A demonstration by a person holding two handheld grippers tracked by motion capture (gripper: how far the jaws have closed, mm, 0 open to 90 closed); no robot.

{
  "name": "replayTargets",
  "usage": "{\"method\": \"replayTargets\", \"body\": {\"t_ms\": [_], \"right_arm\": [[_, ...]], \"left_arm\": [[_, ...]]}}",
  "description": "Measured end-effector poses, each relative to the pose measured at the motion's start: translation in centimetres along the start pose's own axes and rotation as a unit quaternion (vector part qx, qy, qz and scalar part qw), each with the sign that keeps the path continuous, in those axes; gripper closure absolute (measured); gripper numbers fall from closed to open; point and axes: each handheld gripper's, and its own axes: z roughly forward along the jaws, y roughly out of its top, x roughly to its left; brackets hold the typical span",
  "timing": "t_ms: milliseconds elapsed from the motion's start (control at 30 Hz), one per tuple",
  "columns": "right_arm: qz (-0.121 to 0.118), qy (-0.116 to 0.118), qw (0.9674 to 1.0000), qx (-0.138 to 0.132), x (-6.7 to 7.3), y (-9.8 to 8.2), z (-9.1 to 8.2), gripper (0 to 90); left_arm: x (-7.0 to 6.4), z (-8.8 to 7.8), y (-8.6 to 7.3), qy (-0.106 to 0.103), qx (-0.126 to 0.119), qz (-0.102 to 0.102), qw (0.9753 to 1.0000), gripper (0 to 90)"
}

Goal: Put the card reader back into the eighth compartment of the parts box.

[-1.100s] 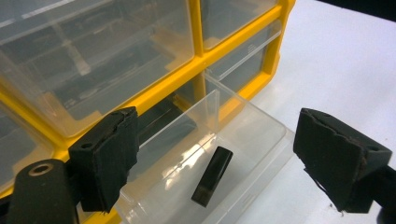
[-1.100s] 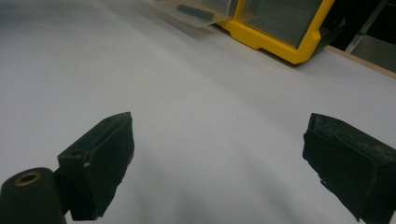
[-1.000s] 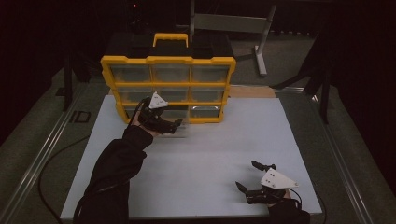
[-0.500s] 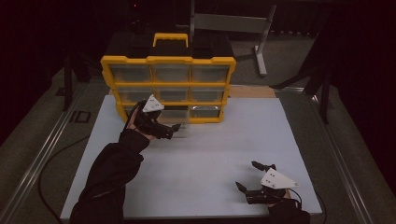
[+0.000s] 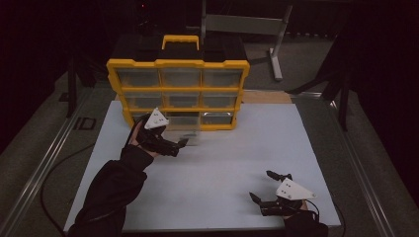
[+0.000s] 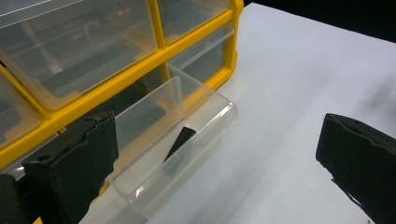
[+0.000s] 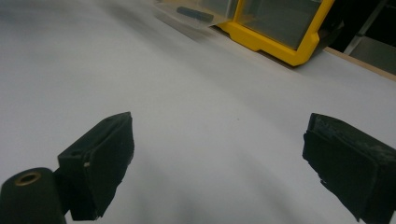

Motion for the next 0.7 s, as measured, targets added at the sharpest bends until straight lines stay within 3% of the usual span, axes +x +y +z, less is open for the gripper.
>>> {"method": "replayTargets", "body": {"t_ms": [400, 700], "right_arm": [[0.001, 0.0, 1.0, 0.001, 0.0, 0.0, 0.0, 8.9], [0.0, -0.002, 1.0, 0.0, 0.0, 0.0, 0.0, 8.9]], "left_arm": [[-1.3, -1.4, -1.7, 0.001, -0.006, 0.008, 1.0, 0.0], [-2.3, -2.0, -3.6, 0.004, 0.004, 0.016, 0.9998, 0.0]]}}
